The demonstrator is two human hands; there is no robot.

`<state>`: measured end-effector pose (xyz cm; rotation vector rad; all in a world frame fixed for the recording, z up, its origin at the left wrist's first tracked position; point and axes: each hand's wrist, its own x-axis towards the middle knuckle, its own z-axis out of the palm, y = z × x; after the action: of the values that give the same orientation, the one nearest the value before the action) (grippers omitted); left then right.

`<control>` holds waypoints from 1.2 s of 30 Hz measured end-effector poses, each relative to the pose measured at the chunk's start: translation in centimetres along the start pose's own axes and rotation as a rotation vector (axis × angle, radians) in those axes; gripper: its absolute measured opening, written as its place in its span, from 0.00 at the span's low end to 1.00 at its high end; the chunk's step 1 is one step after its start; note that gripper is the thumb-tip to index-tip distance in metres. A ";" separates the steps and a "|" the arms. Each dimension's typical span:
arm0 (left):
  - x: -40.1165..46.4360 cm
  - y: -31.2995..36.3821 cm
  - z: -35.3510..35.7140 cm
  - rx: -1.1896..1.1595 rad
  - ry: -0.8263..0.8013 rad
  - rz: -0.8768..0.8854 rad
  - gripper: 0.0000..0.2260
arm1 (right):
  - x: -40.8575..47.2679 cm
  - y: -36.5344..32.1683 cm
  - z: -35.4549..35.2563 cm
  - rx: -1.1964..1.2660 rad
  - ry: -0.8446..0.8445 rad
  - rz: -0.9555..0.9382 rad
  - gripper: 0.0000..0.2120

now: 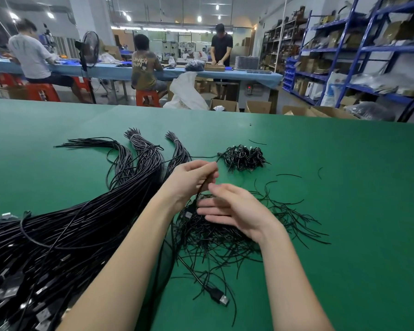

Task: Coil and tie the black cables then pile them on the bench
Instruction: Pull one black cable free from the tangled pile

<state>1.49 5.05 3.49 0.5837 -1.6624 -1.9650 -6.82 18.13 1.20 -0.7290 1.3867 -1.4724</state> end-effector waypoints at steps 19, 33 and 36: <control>-1.6 -0.7 2.1 0.706 -0.376 0.541 0.31 | -1.1 -1.3 -2.2 0.063 0.464 -0.169 0.08; -1.1 -0.2 2.0 0.375 -0.389 0.375 0.22 | -1.8 -0.4 -3.8 -0.666 0.723 -0.720 0.08; -0.7 -0.5 1.7 0.253 -0.379 0.329 0.22 | -1.6 -1.1 -4.4 -0.903 0.584 -0.622 0.12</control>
<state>0.94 6.82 3.30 0.0078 -2.1004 -1.7090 -10.39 21.24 1.73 -1.4620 2.4984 -1.5468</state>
